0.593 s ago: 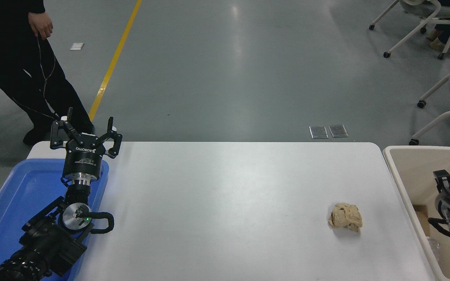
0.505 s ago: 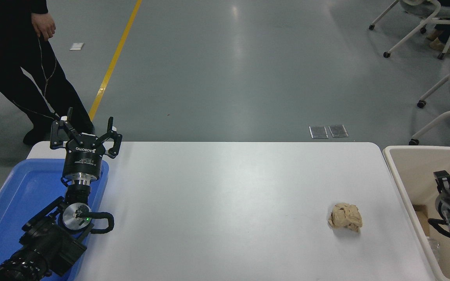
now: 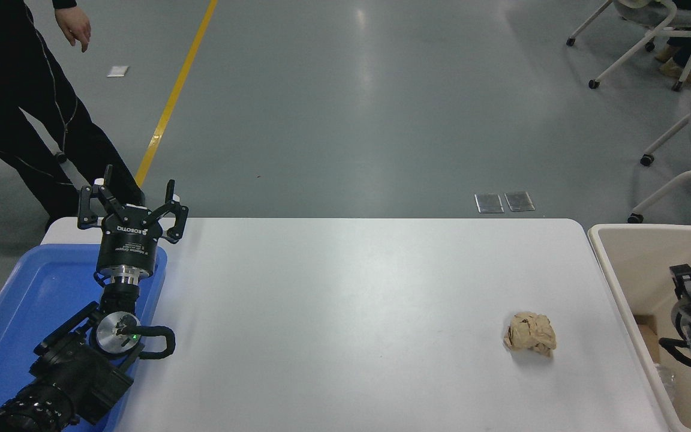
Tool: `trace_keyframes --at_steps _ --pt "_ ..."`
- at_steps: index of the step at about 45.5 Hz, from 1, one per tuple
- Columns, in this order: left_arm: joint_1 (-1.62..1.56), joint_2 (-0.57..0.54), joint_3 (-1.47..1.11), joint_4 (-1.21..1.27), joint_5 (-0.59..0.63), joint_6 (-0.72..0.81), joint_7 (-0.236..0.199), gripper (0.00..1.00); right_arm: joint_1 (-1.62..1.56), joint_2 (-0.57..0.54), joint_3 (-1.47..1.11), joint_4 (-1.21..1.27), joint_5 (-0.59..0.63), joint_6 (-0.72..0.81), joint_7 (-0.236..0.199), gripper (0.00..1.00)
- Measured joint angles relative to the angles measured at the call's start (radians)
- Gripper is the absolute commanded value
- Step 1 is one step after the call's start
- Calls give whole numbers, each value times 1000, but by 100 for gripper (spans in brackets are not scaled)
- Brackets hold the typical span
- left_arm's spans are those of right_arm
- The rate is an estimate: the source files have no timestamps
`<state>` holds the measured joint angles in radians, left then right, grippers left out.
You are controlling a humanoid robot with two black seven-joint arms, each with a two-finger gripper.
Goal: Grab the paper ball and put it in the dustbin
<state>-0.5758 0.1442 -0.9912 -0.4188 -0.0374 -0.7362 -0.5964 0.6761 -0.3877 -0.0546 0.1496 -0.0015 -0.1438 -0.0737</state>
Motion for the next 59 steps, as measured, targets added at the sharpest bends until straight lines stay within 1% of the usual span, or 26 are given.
trace_keyframes --at_steps 16,20,27,35,42,49,51,53,59 --pt "1 0 0 0 -1 0 0 99 25 -12 -14 9 -1 18 -1 100" --pt "2 0 0 0 -2 0 -2 99 37 -39 -34 30 -6 25 0 100" --pt "3 0 1 1 -2 1 -2 99 81 -109 -109 147 -14 33 2 100" --pt "3 0 1 1 -2 1 -2 99 226 -194 -306 344 -21 38 3 100" --pt "1 0 1 0 -1 -1 0 99 452 -245 -563 553 -24 79 3 100" --pt "-1 0 1 0 -1 -1 0 99 687 -266 -766 735 -23 165 3 100" --pt "-1 0 1 0 -1 -2 0 99 796 -270 -852 824 -22 203 3 100" --pt "-2 0 1 0 -1 -2 0 99 831 -270 -879 850 -23 212 3 100" --pt "-2 0 1 0 -1 -2 0 99 1071 -257 -1055 1062 -22 273 2 100"
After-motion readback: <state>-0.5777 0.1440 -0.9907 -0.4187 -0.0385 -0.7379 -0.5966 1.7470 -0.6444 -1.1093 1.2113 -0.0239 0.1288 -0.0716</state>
